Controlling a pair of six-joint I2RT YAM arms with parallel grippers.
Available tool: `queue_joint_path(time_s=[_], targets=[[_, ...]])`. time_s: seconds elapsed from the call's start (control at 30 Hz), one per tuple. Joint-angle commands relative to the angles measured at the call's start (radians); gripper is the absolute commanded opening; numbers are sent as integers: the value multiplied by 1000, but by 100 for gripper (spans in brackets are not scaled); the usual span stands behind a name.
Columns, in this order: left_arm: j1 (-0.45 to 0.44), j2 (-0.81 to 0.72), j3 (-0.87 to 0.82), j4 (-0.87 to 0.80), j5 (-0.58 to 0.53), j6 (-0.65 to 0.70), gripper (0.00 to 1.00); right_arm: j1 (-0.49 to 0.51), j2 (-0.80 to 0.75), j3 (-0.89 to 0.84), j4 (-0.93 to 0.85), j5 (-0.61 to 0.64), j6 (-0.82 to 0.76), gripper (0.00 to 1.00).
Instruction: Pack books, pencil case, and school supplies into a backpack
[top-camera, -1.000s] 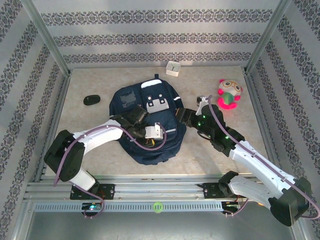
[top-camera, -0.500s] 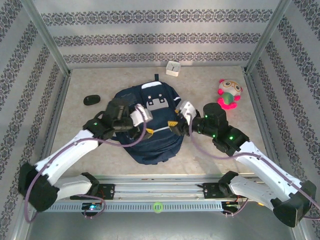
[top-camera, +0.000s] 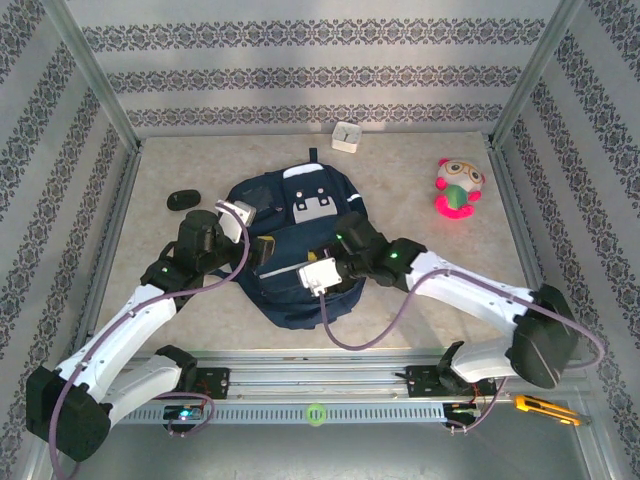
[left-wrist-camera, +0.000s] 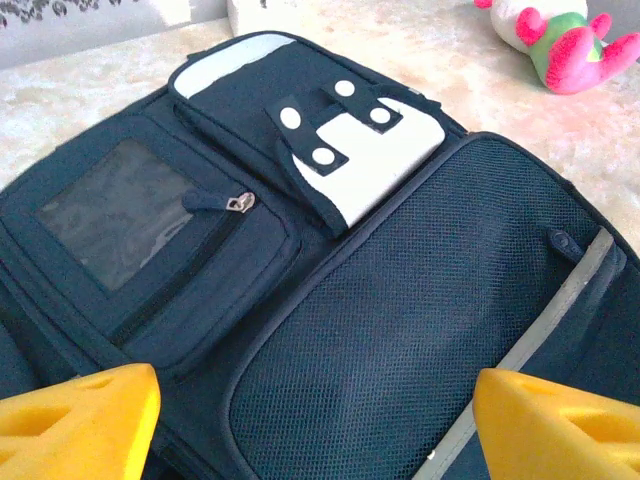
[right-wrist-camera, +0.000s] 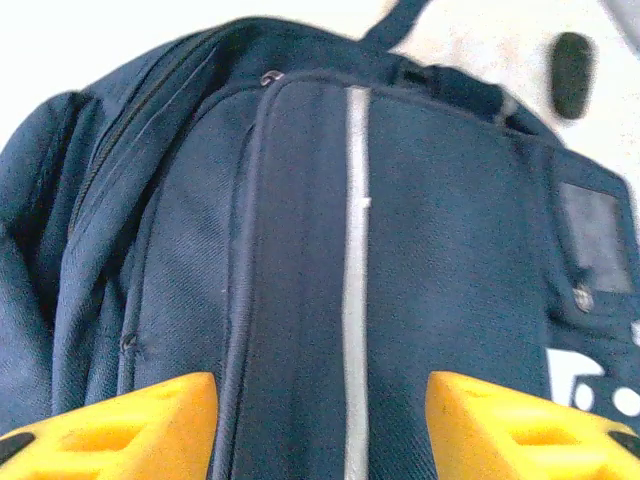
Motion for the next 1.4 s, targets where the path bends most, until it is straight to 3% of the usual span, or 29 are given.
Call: queue_joint_path(time_s=[0.0, 0.3, 0.37, 0.5, 0.7, 0.93, 1.0, 1.1, 1.2, 1.3, 1.37], targets=[[14, -17, -13, 63, -6, -69, 81, 15, 67, 29, 32, -8, -105, 56], [23, -32, -51, 91, -7, -97, 81, 17, 187, -10, 152, -7, -86, 49], [24, -29, -57, 105, 6, -98, 81, 10, 203, -40, 246, 15, -63, 37], [23, -28, -58, 126, 35, -97, 81, 7, 201, -90, 379, 61, -81, 0], [28, -31, -34, 70, 28, -22, 80, -31, 55, -48, 232, -82, -95, 0], [30, 10, 57, -84, 213, 233, 78, -128, -116, 70, -75, -188, -83, 0], [31, 26, 63, -103, 265, 243, 79, -158, -142, 82, -114, -203, -83, 0], [41, 43, 40, -97, 206, 205, 79, -184, -155, 76, -137, -193, -95, 0], [46, 52, 28, -177, 225, 362, 78, -185, -160, 54, -153, -174, -102, 0], [43, 70, 45, -340, 323, 609, 76, -179, -166, 24, -173, -180, -98, 0], [34, 94, 57, -415, 357, 698, 75, -176, -173, 1, -179, -177, -91, 0]])
